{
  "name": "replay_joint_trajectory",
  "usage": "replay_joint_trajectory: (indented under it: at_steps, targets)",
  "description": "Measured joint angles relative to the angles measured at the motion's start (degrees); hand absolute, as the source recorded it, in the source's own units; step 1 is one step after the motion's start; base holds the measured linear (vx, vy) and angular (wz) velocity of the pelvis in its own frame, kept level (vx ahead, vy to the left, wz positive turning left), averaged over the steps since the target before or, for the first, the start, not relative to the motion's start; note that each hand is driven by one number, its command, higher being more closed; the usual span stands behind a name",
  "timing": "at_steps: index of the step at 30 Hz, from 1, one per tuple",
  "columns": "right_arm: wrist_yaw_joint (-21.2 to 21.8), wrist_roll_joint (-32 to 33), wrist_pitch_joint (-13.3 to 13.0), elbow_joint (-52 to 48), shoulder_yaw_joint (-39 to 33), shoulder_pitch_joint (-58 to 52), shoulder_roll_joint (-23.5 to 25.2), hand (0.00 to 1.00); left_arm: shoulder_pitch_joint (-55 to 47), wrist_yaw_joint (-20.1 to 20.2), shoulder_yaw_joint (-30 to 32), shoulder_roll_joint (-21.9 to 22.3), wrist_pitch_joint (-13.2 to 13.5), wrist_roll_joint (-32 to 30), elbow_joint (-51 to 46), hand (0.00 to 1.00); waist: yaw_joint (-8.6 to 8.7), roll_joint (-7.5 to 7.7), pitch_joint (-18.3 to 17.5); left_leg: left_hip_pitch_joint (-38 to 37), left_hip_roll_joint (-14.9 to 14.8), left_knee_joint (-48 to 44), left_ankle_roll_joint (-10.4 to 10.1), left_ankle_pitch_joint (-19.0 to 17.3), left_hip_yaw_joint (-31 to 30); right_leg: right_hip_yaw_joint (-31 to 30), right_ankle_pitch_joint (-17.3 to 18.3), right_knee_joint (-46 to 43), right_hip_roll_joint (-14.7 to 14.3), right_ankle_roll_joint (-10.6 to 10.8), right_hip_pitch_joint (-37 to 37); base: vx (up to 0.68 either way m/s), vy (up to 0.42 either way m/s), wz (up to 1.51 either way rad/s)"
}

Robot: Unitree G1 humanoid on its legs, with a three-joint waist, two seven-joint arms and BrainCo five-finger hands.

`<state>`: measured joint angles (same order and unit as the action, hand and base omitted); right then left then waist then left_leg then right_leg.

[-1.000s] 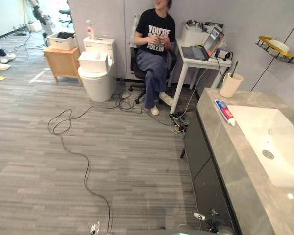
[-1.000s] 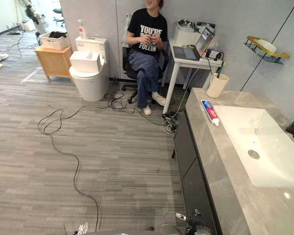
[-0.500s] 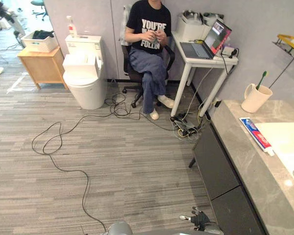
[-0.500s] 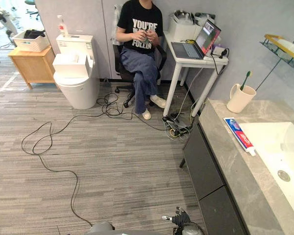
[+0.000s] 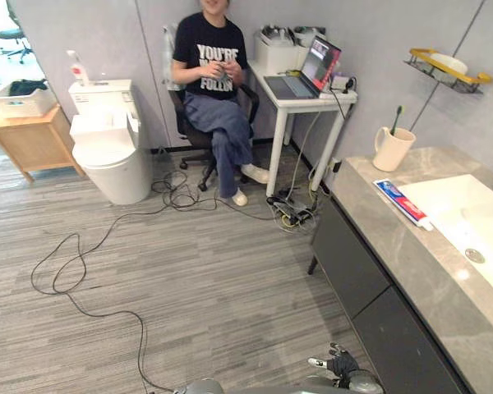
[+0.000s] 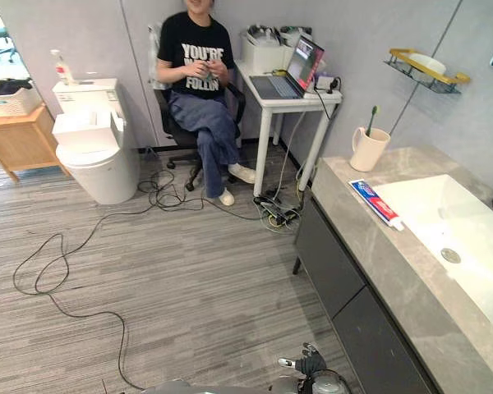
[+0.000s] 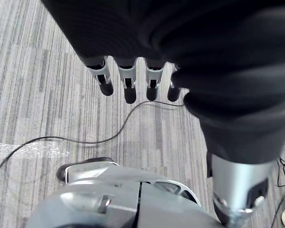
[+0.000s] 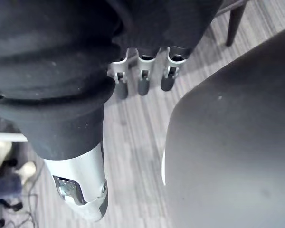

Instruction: Organize washtable

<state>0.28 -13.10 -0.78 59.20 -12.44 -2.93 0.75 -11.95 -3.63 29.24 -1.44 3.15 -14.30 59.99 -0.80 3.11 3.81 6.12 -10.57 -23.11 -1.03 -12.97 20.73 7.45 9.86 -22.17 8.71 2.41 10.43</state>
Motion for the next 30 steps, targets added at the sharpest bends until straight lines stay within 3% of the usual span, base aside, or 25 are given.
replay_joint_trajectory:
  at_steps: [2,3,4,5,7,9,13,17,21,30]
  targets:
    - [-0.1,0.0,0.1,0.0,0.0,-0.7,0.8,0.00,-0.3,0.1,0.3,-0.1,0.0,-0.1,0.0,0.00,0.37,1.52,-0.8,-1.5,-0.2,-0.6,-1.3,0.2,-0.6,0.5,-0.2,-1.1,0.3,-0.1,0.5,0.03,-0.191,-0.05]
    - [0.0,-0.1,0.1,-0.6,-0.2,-1.3,0.3,0.00,-0.3,0.1,0.9,0.7,0.0,-0.3,-0.4,0.00,-0.10,0.52,-1.4,-0.1,-2.2,-6.2,-0.8,-0.4,-3.6,1.1,-0.1,-1.4,-1.3,-0.3,0.3,0.13,-0.198,-0.18]
    - [0.1,0.0,0.0,-1.6,-0.8,-1.4,-0.3,0.00,-0.6,0.3,1.8,1.4,0.0,-0.4,-0.9,0.00,0.04,-1.29,-1.3,0.1,-4.4,-7.7,-2.0,-2.6,-5.9,1.2,0.2,-1.3,-3.8,-0.5,0.1,0.15,-0.146,-0.32]
    - [-0.1,0.3,0.1,-2.1,-1.3,-1.5,-0.4,0.00,-0.5,0.8,3.8,2.3,-0.2,-0.4,-1.1,0.00,0.02,-2.04,-1.0,3.5,-6.4,-14.5,-0.5,-3.2,-8.5,1.2,0.9,-2.0,-6.0,-1.1,0.6,0.11,-0.106,-0.33]
    - [-0.1,0.4,0.7,-2.0,-1.3,-1.5,-0.3,0.00,-0.5,1.3,4.3,2.4,-0.3,-0.3,-1.5,0.00,-0.32,-2.50,-1.2,6.8,-7.4,-21.1,1.4,-0.6,-11.9,0.5,1.1,-1.9,-7.4,-1.4,0.2,0.11,-0.078,-0.37]
    - [0.0,1.3,1.3,-1.8,-2.2,-1.7,-0.2,0.00,-0.7,1.2,4.8,3.2,-0.6,0.1,-1.5,0.00,-0.29,-2.64,-0.8,6.9,-7.8,-23.5,0.8,-0.1,-13.2,-1.1,0.9,-0.6,-8.7,-1.4,-1.3,0.18,0.010,-0.47]
    - [0.1,1.9,1.4,-1.5,-3.3,-2.3,0.1,0.00,-0.6,1.1,5.1,3.1,-0.7,0.1,-1.5,0.00,-0.33,-2.79,-2.2,3.6,-7.0,-18.0,-0.5,-0.7,-10.5,-4.5,-3.8,7.3,-8.7,-0.2,-3.5,0.17,0.109,-0.44]
    - [0.0,2.1,1.2,-1.2,-3.6,-2.6,0.0,0.00,-0.5,1.1,5.0,2.9,-0.8,0.1,-1.3,0.00,0.03,-2.78,-2.7,-2.2,-3.1,-8.3,-1.2,-1.0,-8.9,-6.8,-10.1,17.4,-7.3,0.5,-7.8,0.11,0.113,-0.38]
    - [0.1,2.1,1.2,-1.0,-3.5,-3.1,0.0,0.00,1.0,1.1,4.5,2.9,-0.7,0.0,-0.9,0.00,0.12,-2.91,-4.3,-5.2,-1.9,-2.6,-2.8,-2.0,-7.7,-6.7,-11.9,20.2,-6.4,1.1,-8.3,0.04,0.111,-0.05]
    - [0.0,3.6,1.3,-0.4,-3.8,-3.3,0.5,0.00,0.5,1.0,4.8,2.7,-0.7,0.1,-1.5,0.00,-0.07,-2.15,-4.4,-8.7,-0.2,6.5,-3.2,-2.5,-3.4,-8.2,-15.3,24.4,-5.7,1.4,-8.1,-0.11,0.011,-0.08]
